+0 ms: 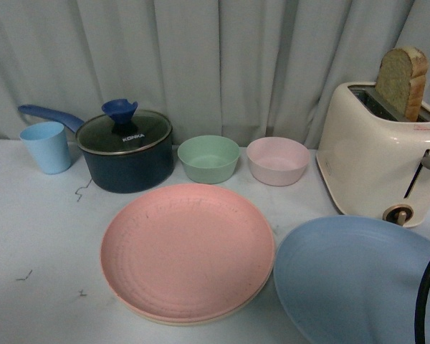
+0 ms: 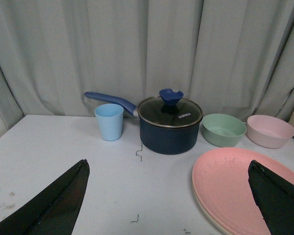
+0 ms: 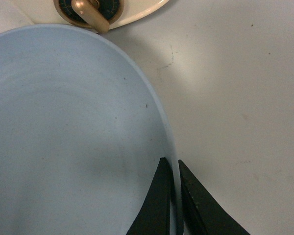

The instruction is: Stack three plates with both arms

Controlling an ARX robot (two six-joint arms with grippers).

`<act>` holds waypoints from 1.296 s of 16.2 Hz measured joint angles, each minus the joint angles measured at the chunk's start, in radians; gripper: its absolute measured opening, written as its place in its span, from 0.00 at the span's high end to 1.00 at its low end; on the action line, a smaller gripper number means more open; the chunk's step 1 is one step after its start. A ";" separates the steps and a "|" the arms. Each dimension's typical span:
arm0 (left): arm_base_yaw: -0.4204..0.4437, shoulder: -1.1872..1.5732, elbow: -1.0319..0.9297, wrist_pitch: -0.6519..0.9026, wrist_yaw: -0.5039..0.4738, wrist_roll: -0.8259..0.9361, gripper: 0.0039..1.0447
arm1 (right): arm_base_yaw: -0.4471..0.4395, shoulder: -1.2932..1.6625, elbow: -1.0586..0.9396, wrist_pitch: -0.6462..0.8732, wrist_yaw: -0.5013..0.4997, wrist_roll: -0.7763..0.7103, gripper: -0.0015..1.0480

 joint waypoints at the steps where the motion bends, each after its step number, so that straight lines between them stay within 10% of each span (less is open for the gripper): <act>1: 0.000 0.000 0.000 0.000 0.000 0.000 0.06 | -0.010 -0.029 -0.014 -0.014 -0.015 0.000 0.97; 8: 0.000 0.000 0.000 0.000 0.000 0.000 0.06 | -0.009 -0.484 -0.085 -0.277 -0.132 -0.024 0.97; 21: 0.000 0.000 0.000 0.000 0.000 0.000 0.06 | 0.498 0.039 0.383 -0.216 0.117 0.333 0.97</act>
